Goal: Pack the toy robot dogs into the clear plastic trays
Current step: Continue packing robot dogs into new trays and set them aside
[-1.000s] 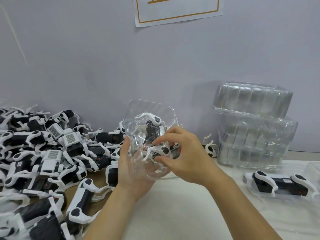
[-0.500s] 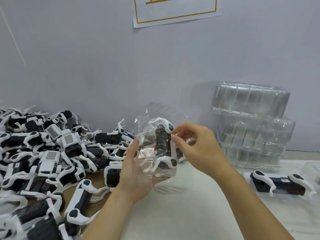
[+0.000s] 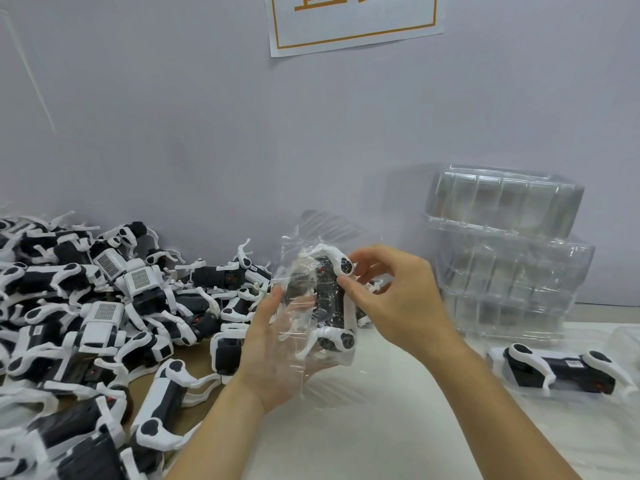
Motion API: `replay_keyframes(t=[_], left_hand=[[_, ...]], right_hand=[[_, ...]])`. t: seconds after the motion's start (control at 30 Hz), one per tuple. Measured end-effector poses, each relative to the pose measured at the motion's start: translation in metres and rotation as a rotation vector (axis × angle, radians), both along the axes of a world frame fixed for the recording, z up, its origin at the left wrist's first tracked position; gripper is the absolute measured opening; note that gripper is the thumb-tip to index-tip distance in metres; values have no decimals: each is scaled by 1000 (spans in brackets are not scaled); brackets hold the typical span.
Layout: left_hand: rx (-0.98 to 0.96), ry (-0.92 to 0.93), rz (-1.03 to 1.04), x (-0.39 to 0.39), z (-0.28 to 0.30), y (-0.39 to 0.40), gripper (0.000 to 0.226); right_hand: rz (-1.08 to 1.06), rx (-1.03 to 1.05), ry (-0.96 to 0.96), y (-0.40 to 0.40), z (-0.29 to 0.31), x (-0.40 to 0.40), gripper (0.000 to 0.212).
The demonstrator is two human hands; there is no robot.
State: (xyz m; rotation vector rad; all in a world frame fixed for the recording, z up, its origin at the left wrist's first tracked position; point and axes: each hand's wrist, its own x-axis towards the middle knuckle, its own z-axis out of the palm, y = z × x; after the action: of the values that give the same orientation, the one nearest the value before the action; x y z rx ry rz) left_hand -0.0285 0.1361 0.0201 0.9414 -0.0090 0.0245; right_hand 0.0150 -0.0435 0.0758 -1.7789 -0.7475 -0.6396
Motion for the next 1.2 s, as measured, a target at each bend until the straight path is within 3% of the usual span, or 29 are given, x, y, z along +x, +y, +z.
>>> replay_keyframes(t=[0.1,0.2,0.3,0.43,0.57,0.63,0.77,0.97,1.03,1.2], left_hand=[[-12,-9,5,-2,1,-2,81],[-54,-62,78,-2,-2,-1,70],[-69,-86,1,-3,-5,1,68],[-86,-35,-13,-3,-4,3,96],[-110,-47,20,-2,-2,-1,88],[-150,-68,-34,-2,-1,-3,86],[-218,-4,-194,-1,-6,2,88],[-251,-7,-237,3,-11,5,94],[-272,-31,-258,3,-10,4,93],[-349,-90,-316,2,-5,4,93]], right_hand=[[-24,-39,-68,3,4,-4,19],[-44,-79,-125,7,9,-9,18],[-68,-108,-180,11,13,-14,17],[-82,-144,-198,12,16,-17,15],[-77,-144,-168,11,16,-18,15],[-44,-180,-100,10,14,-16,24],[136,-341,132,4,8,-11,64],[195,-441,218,-6,8,-6,93],[176,-428,221,-8,9,-7,88],[149,-431,121,-4,16,-14,34]])
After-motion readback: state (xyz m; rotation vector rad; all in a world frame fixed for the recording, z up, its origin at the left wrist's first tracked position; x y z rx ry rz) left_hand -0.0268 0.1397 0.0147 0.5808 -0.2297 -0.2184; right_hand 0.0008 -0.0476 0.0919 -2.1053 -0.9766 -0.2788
